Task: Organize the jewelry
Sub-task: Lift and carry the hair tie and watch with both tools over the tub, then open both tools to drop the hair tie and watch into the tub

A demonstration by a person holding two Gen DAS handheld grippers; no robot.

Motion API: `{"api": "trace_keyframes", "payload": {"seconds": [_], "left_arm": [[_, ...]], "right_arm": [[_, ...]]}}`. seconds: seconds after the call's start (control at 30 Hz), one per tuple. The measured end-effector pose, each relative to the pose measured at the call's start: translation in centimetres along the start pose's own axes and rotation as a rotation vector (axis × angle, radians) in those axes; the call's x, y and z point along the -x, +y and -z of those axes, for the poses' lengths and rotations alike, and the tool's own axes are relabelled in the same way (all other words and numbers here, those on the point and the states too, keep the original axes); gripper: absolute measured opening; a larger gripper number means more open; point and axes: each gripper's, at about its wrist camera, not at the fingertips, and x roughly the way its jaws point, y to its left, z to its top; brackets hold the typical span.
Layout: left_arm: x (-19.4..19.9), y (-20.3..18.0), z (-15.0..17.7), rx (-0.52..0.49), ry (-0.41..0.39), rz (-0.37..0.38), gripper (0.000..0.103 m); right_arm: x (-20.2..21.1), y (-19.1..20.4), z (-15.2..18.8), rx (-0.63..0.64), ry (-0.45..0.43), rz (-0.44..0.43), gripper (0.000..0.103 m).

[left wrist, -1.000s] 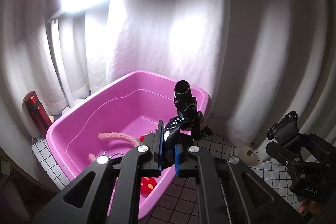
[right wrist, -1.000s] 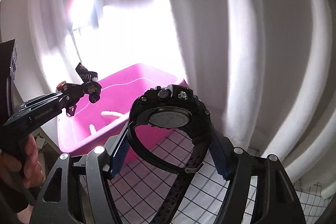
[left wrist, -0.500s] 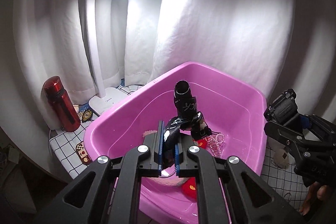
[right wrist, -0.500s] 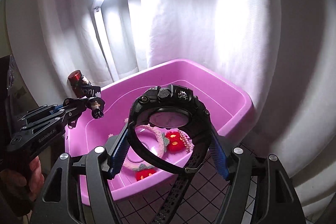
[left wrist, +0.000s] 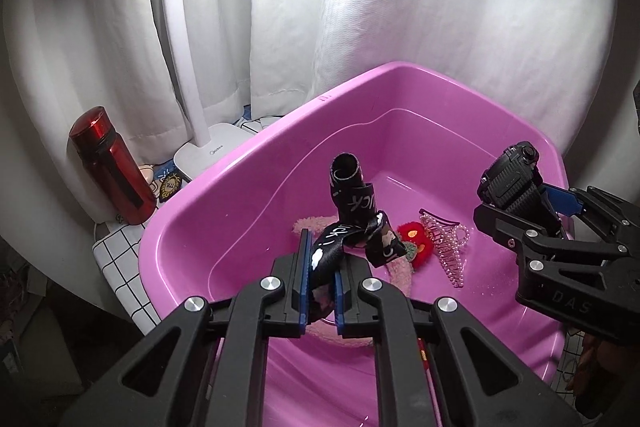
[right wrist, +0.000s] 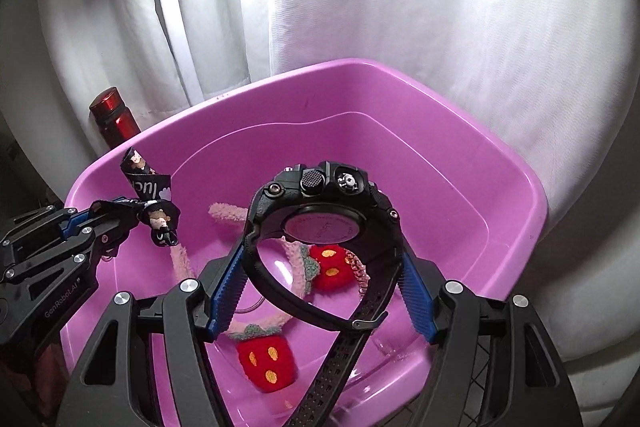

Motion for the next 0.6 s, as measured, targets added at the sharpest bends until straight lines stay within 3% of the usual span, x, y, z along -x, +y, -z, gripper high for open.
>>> {"api": "trace_keyframes", "payload": {"seconds": [0.13,0.2,0.27,0.33,0.6], "left_arm": [[-0.3,0.2,0.3,-0.004,0.000,-0.025,0.026],[-0.2,0.4,0.4,-0.001,-0.004,-0.041,0.041],[0.1,0.5,0.5,0.006,-0.020,-0.051,0.062],[0.3,0.8,0.5,0.016,-0.035,-0.065,0.075],[0.6,1.3,0.8,0.033,-0.036,-0.075,0.076]], "right_arm": [[-1.4,-0.5,-0.3,-0.022,0.044,0.018,0.067],[-1.8,-0.7,-0.4,-0.033,0.064,0.020,0.067],[-2.1,-0.5,-0.5,-0.022,0.073,0.024,0.067],[-2.4,-0.5,-0.5,-0.015,0.085,0.030,0.068],[-2.1,-1.0,-1.0,-0.052,0.065,0.029,0.073]]}}
